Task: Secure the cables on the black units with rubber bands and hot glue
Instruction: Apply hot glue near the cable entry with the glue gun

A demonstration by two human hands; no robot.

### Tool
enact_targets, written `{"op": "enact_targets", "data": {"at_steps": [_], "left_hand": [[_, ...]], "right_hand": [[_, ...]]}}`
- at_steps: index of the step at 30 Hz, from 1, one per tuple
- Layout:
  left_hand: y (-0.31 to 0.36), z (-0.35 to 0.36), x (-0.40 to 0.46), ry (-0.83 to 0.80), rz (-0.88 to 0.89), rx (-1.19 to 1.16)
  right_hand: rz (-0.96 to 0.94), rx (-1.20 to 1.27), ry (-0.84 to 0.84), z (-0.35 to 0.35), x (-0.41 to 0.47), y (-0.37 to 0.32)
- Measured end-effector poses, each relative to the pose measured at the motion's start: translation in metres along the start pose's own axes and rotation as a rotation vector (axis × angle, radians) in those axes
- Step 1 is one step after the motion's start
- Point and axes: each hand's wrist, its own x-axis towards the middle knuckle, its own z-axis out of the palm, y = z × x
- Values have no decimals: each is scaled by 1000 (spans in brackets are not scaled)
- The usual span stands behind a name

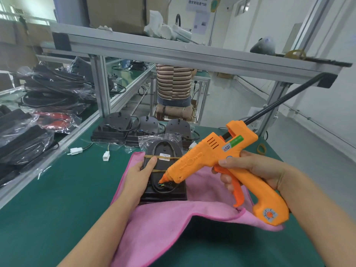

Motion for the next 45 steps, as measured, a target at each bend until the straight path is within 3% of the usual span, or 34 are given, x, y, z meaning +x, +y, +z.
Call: {"op": "enact_targets", "data": {"at_steps": [25, 45], "left_hand": [[-2, -3, 2, 25, -24, 15], [-4, -1, 4, 8, -40, -4]], "right_hand": [[-97, -70, 20, 6, -8, 6], [-64, -8, 76, -2, -5, 8]]}}
